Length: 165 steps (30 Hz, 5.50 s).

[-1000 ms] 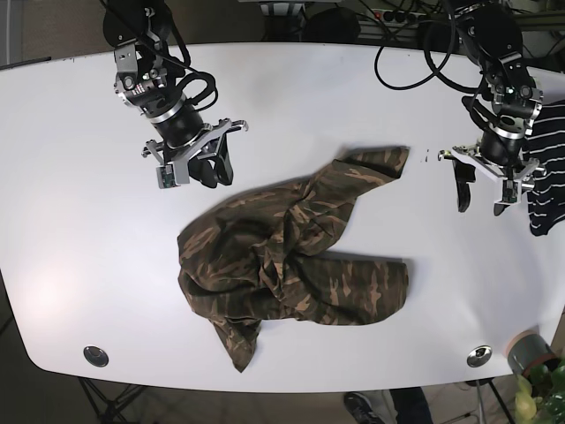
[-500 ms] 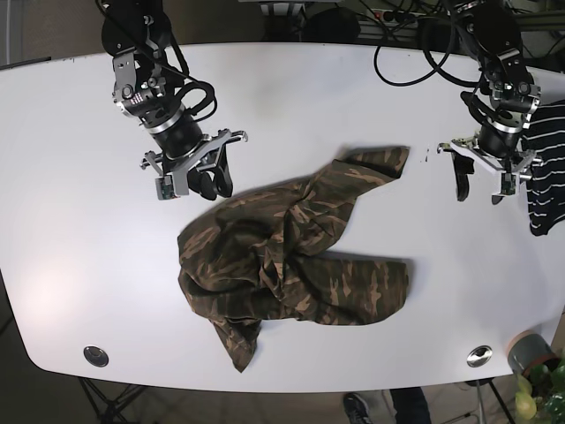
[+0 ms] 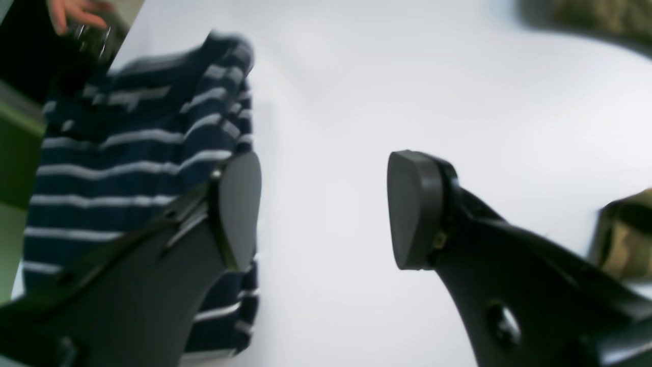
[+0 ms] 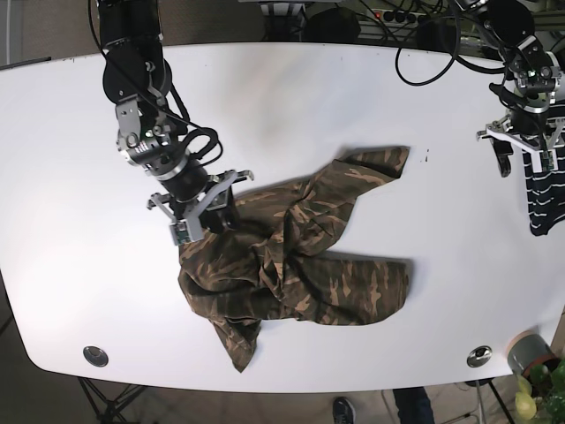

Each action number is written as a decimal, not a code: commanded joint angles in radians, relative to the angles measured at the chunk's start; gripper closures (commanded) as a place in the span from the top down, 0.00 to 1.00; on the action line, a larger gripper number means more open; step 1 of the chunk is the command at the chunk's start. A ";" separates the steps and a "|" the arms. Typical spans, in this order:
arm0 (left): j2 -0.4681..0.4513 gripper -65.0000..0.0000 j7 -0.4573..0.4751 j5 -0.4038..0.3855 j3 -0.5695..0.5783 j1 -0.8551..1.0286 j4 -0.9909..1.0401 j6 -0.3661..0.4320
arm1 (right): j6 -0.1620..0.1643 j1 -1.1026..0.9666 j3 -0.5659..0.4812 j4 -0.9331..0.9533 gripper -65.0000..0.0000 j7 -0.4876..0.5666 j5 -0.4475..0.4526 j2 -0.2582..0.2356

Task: Fold the T-shirt properly
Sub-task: 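Reach down and grasp the camouflage shirt with the right gripper, then drag the grasped camouflage shirt with the right gripper toward the table edge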

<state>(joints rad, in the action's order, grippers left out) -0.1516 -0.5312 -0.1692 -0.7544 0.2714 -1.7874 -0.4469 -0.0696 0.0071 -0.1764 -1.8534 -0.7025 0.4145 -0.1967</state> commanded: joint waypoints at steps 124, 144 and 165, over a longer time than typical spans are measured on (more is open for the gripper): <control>0.103 0.54 0.036 -0.013 0.134 -0.114 -0.052 0.001 | -0.016 1.298 -0.272 0.384 0.03 -0.018 0.366 -0.056; 0.182 0.55 0.038 0.228 0.602 -0.332 0.010 0.003 | -0.017 1.298 -0.274 0.413 0.03 -0.018 0.383 -0.073; 0.186 0.54 0.176 0.271 0.617 -0.683 0.567 0.004 | -0.057 1.298 -0.214 0.412 0.03 -0.018 0.376 -0.094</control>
<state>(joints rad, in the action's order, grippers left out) 0.0353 -0.3882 0.1123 -0.1371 -0.3679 -1.2442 -0.4454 -0.1314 1.2602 -0.4057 -1.4311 -0.7635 0.7898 -0.2909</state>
